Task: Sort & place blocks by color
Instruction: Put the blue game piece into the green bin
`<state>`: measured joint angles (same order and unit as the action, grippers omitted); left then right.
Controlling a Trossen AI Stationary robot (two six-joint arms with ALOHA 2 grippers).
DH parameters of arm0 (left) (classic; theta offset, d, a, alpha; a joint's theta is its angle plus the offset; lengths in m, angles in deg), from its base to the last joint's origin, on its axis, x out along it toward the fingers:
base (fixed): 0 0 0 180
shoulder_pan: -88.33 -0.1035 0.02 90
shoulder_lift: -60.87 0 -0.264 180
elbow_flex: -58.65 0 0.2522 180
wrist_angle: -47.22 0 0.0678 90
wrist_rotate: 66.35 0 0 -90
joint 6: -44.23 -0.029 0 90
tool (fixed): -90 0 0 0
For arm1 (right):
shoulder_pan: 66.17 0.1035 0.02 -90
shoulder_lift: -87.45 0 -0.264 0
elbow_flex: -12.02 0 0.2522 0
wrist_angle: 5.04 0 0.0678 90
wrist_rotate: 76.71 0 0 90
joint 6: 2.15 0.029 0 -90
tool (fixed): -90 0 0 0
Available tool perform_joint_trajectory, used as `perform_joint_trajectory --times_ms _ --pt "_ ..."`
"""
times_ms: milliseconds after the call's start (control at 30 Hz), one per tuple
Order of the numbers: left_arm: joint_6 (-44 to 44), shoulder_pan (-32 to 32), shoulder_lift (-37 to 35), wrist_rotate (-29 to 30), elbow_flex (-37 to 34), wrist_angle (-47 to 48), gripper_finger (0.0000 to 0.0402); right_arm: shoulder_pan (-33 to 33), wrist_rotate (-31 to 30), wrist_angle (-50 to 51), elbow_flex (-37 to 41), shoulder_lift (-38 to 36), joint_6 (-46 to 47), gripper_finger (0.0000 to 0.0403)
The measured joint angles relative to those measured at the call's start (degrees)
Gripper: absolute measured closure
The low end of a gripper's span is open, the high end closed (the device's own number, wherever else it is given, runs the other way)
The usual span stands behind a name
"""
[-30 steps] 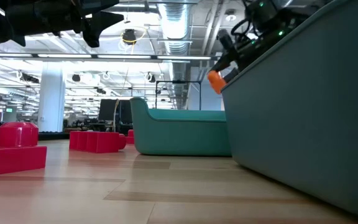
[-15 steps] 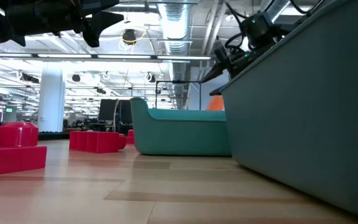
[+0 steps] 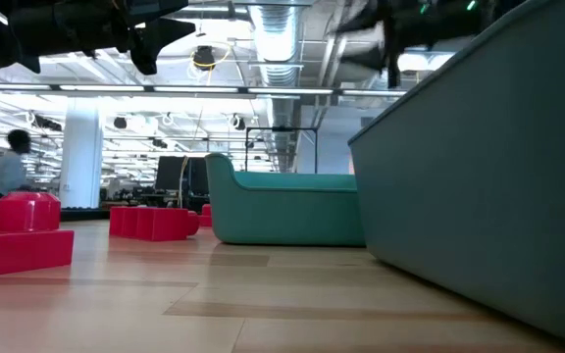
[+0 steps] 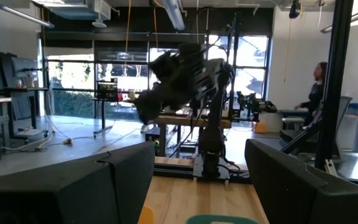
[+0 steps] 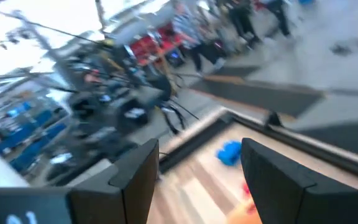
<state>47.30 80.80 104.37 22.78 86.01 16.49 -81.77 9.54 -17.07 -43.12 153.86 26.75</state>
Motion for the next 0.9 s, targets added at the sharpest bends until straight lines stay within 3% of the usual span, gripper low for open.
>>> perform_joint_trajectory --times_ms 200,300,600,900 --pt "0.6 0.0 0.0 0.0 0.0 0.0 0.0164 10.4 -6.5 5.7 0.0 -8.6 -5.5 0.0155" --pt "0.7 0.0 0.0 0.0 0.0 0.0 0.0164 16.2 -12.4 12.2 0.0 -11.7 -5.2 0.0155" --pt "1.2 0.0 0.0 -0.1 0.0 0.0 0.0164 31.6 -32.0 30.0 0.0 -15.5 4.9 0.0155" --pt "0.6 0.0 0.0 -3.2 0.0 4.0 0.0164 37.9 -35.3 38.3 0.0 -15.5 13.9 0.0155"
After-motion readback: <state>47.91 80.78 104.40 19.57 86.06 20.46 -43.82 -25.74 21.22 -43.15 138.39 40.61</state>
